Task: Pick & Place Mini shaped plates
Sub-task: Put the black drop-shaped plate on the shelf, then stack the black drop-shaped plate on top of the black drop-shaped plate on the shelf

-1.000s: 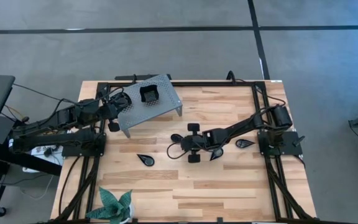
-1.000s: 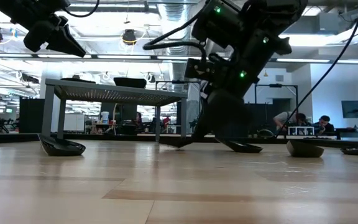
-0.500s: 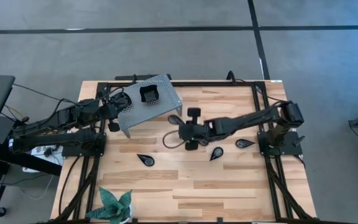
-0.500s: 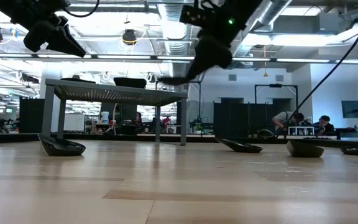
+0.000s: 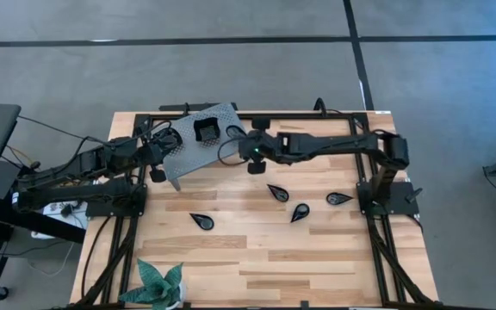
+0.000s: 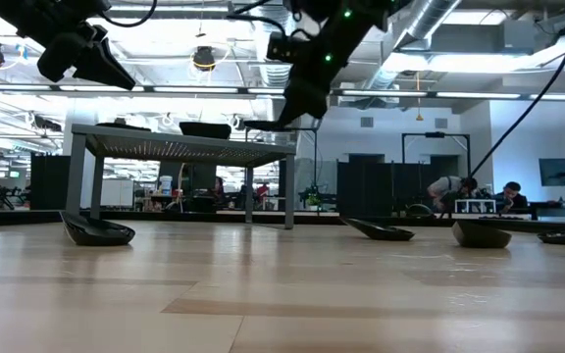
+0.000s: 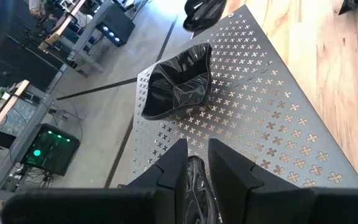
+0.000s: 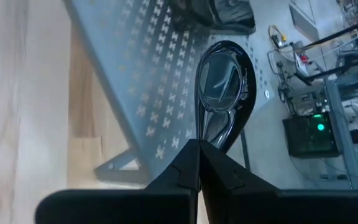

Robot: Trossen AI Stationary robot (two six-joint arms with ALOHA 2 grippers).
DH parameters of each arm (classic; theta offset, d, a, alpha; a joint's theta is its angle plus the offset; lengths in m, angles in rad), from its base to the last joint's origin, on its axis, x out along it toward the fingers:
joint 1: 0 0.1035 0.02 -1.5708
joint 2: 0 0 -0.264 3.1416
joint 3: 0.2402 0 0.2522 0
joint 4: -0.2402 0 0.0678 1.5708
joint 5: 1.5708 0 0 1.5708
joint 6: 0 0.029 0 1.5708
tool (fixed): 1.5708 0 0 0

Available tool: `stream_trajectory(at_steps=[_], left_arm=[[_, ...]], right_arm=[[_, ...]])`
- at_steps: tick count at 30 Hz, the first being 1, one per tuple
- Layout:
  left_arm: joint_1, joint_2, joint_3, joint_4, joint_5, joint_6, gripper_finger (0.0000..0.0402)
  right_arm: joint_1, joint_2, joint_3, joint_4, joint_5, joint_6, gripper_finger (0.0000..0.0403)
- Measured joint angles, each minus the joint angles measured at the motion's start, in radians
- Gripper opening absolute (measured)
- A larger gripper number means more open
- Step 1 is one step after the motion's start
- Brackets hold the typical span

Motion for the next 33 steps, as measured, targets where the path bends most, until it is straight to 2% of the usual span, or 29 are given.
stream_trajectory(at_steps=[13,17,25,33], left_arm=[[0.0,0.0,0.0,0.003,0.0,0.0,0.0066],[0.0,0.0,0.0,0.004,0.0,0.0,0.0066],[0.0,0.0,0.0,0.004,0.0,0.0,0.0066],[0.0,0.0,0.0,0.004,0.0,-0.003,0.0066]], right_arm=[[-0.035,0.02,0.009,0.001,-0.028,-0.022,0.0004],[-0.044,0.02,0.009,0.005,-0.096,-0.024,0.0022],[-0.047,0.02,0.009,0.017,-0.095,-0.028,0.0073],[0.004,0.019,0.065,-0.034,-0.092,-0.002,0.0087]])
